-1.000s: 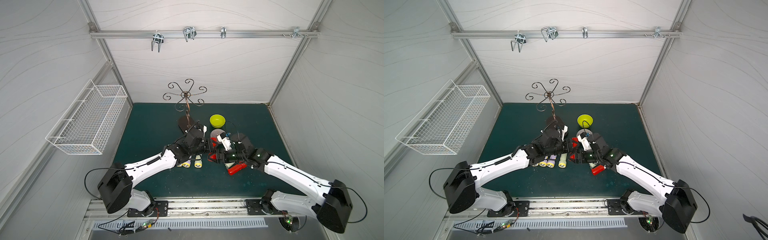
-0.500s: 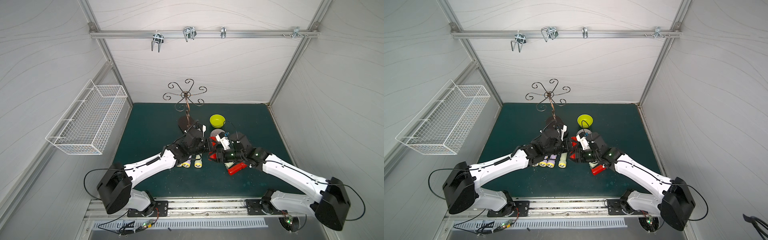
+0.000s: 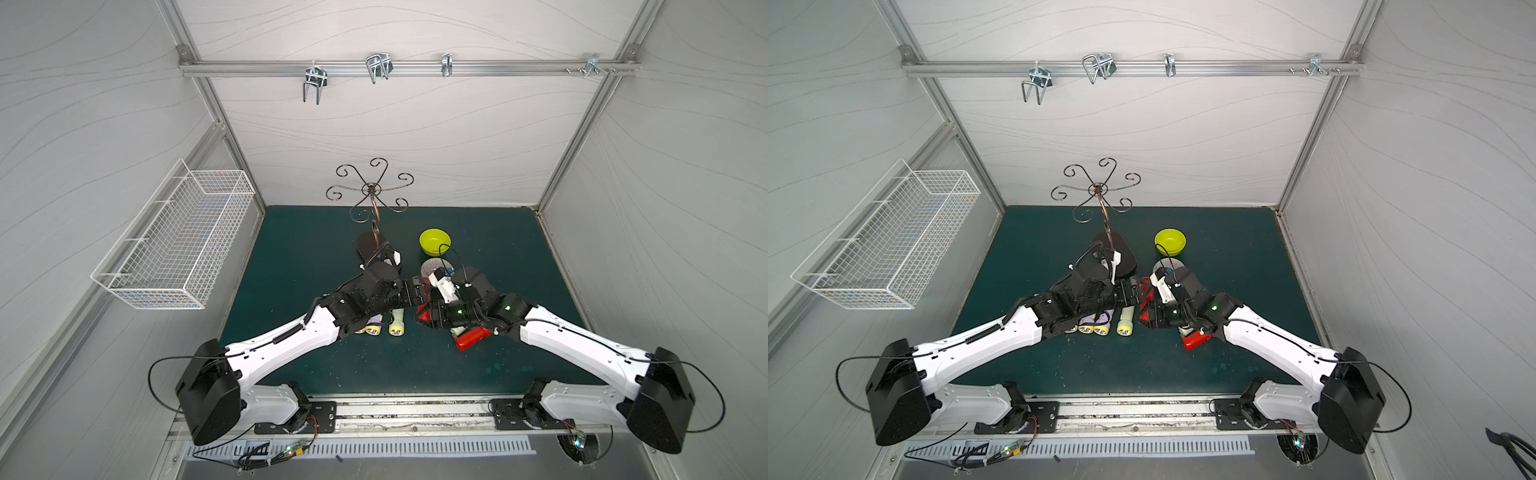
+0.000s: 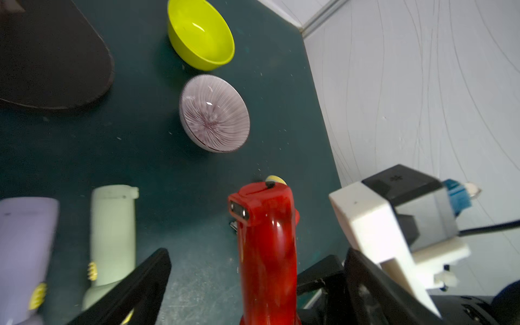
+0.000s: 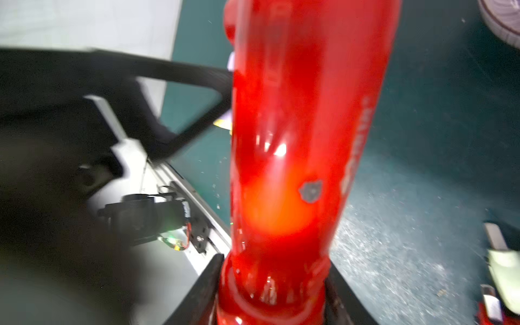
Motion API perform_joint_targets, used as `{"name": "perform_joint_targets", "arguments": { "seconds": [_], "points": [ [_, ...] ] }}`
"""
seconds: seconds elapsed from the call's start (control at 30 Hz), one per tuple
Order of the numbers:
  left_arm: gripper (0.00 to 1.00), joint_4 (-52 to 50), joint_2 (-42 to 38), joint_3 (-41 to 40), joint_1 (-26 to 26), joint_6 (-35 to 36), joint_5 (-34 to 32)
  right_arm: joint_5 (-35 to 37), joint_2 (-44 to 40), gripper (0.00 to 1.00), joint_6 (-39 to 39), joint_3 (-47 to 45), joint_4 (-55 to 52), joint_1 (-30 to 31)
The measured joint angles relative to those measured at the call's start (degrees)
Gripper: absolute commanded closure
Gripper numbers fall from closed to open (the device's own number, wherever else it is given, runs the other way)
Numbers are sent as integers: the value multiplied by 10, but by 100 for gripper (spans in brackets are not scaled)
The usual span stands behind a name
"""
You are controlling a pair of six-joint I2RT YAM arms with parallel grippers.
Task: Close the plug at the bottom of the flashlight
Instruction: Adjust the flashlight, then place the flashlight at the center of the board.
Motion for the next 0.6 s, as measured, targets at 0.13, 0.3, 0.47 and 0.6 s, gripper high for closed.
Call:
{"name": "perform_joint_targets", "arguments": {
  "seconds": [0.13,0.3,0.47,0.6],
  "points": [
    [0,-39,-46,-1,0,19,-70,35,38,100,-1,0,-26,10],
    [0,-83,-111,-16,0,44,-160,79,105,100,0,10,-52,28],
    [0,-109,-158,-35,0,63,-217,103,165,100,5,25,-54,36],
    [0,-124,-188,-49,0,73,-244,119,215,100,15,49,-54,44]
  ]
}}
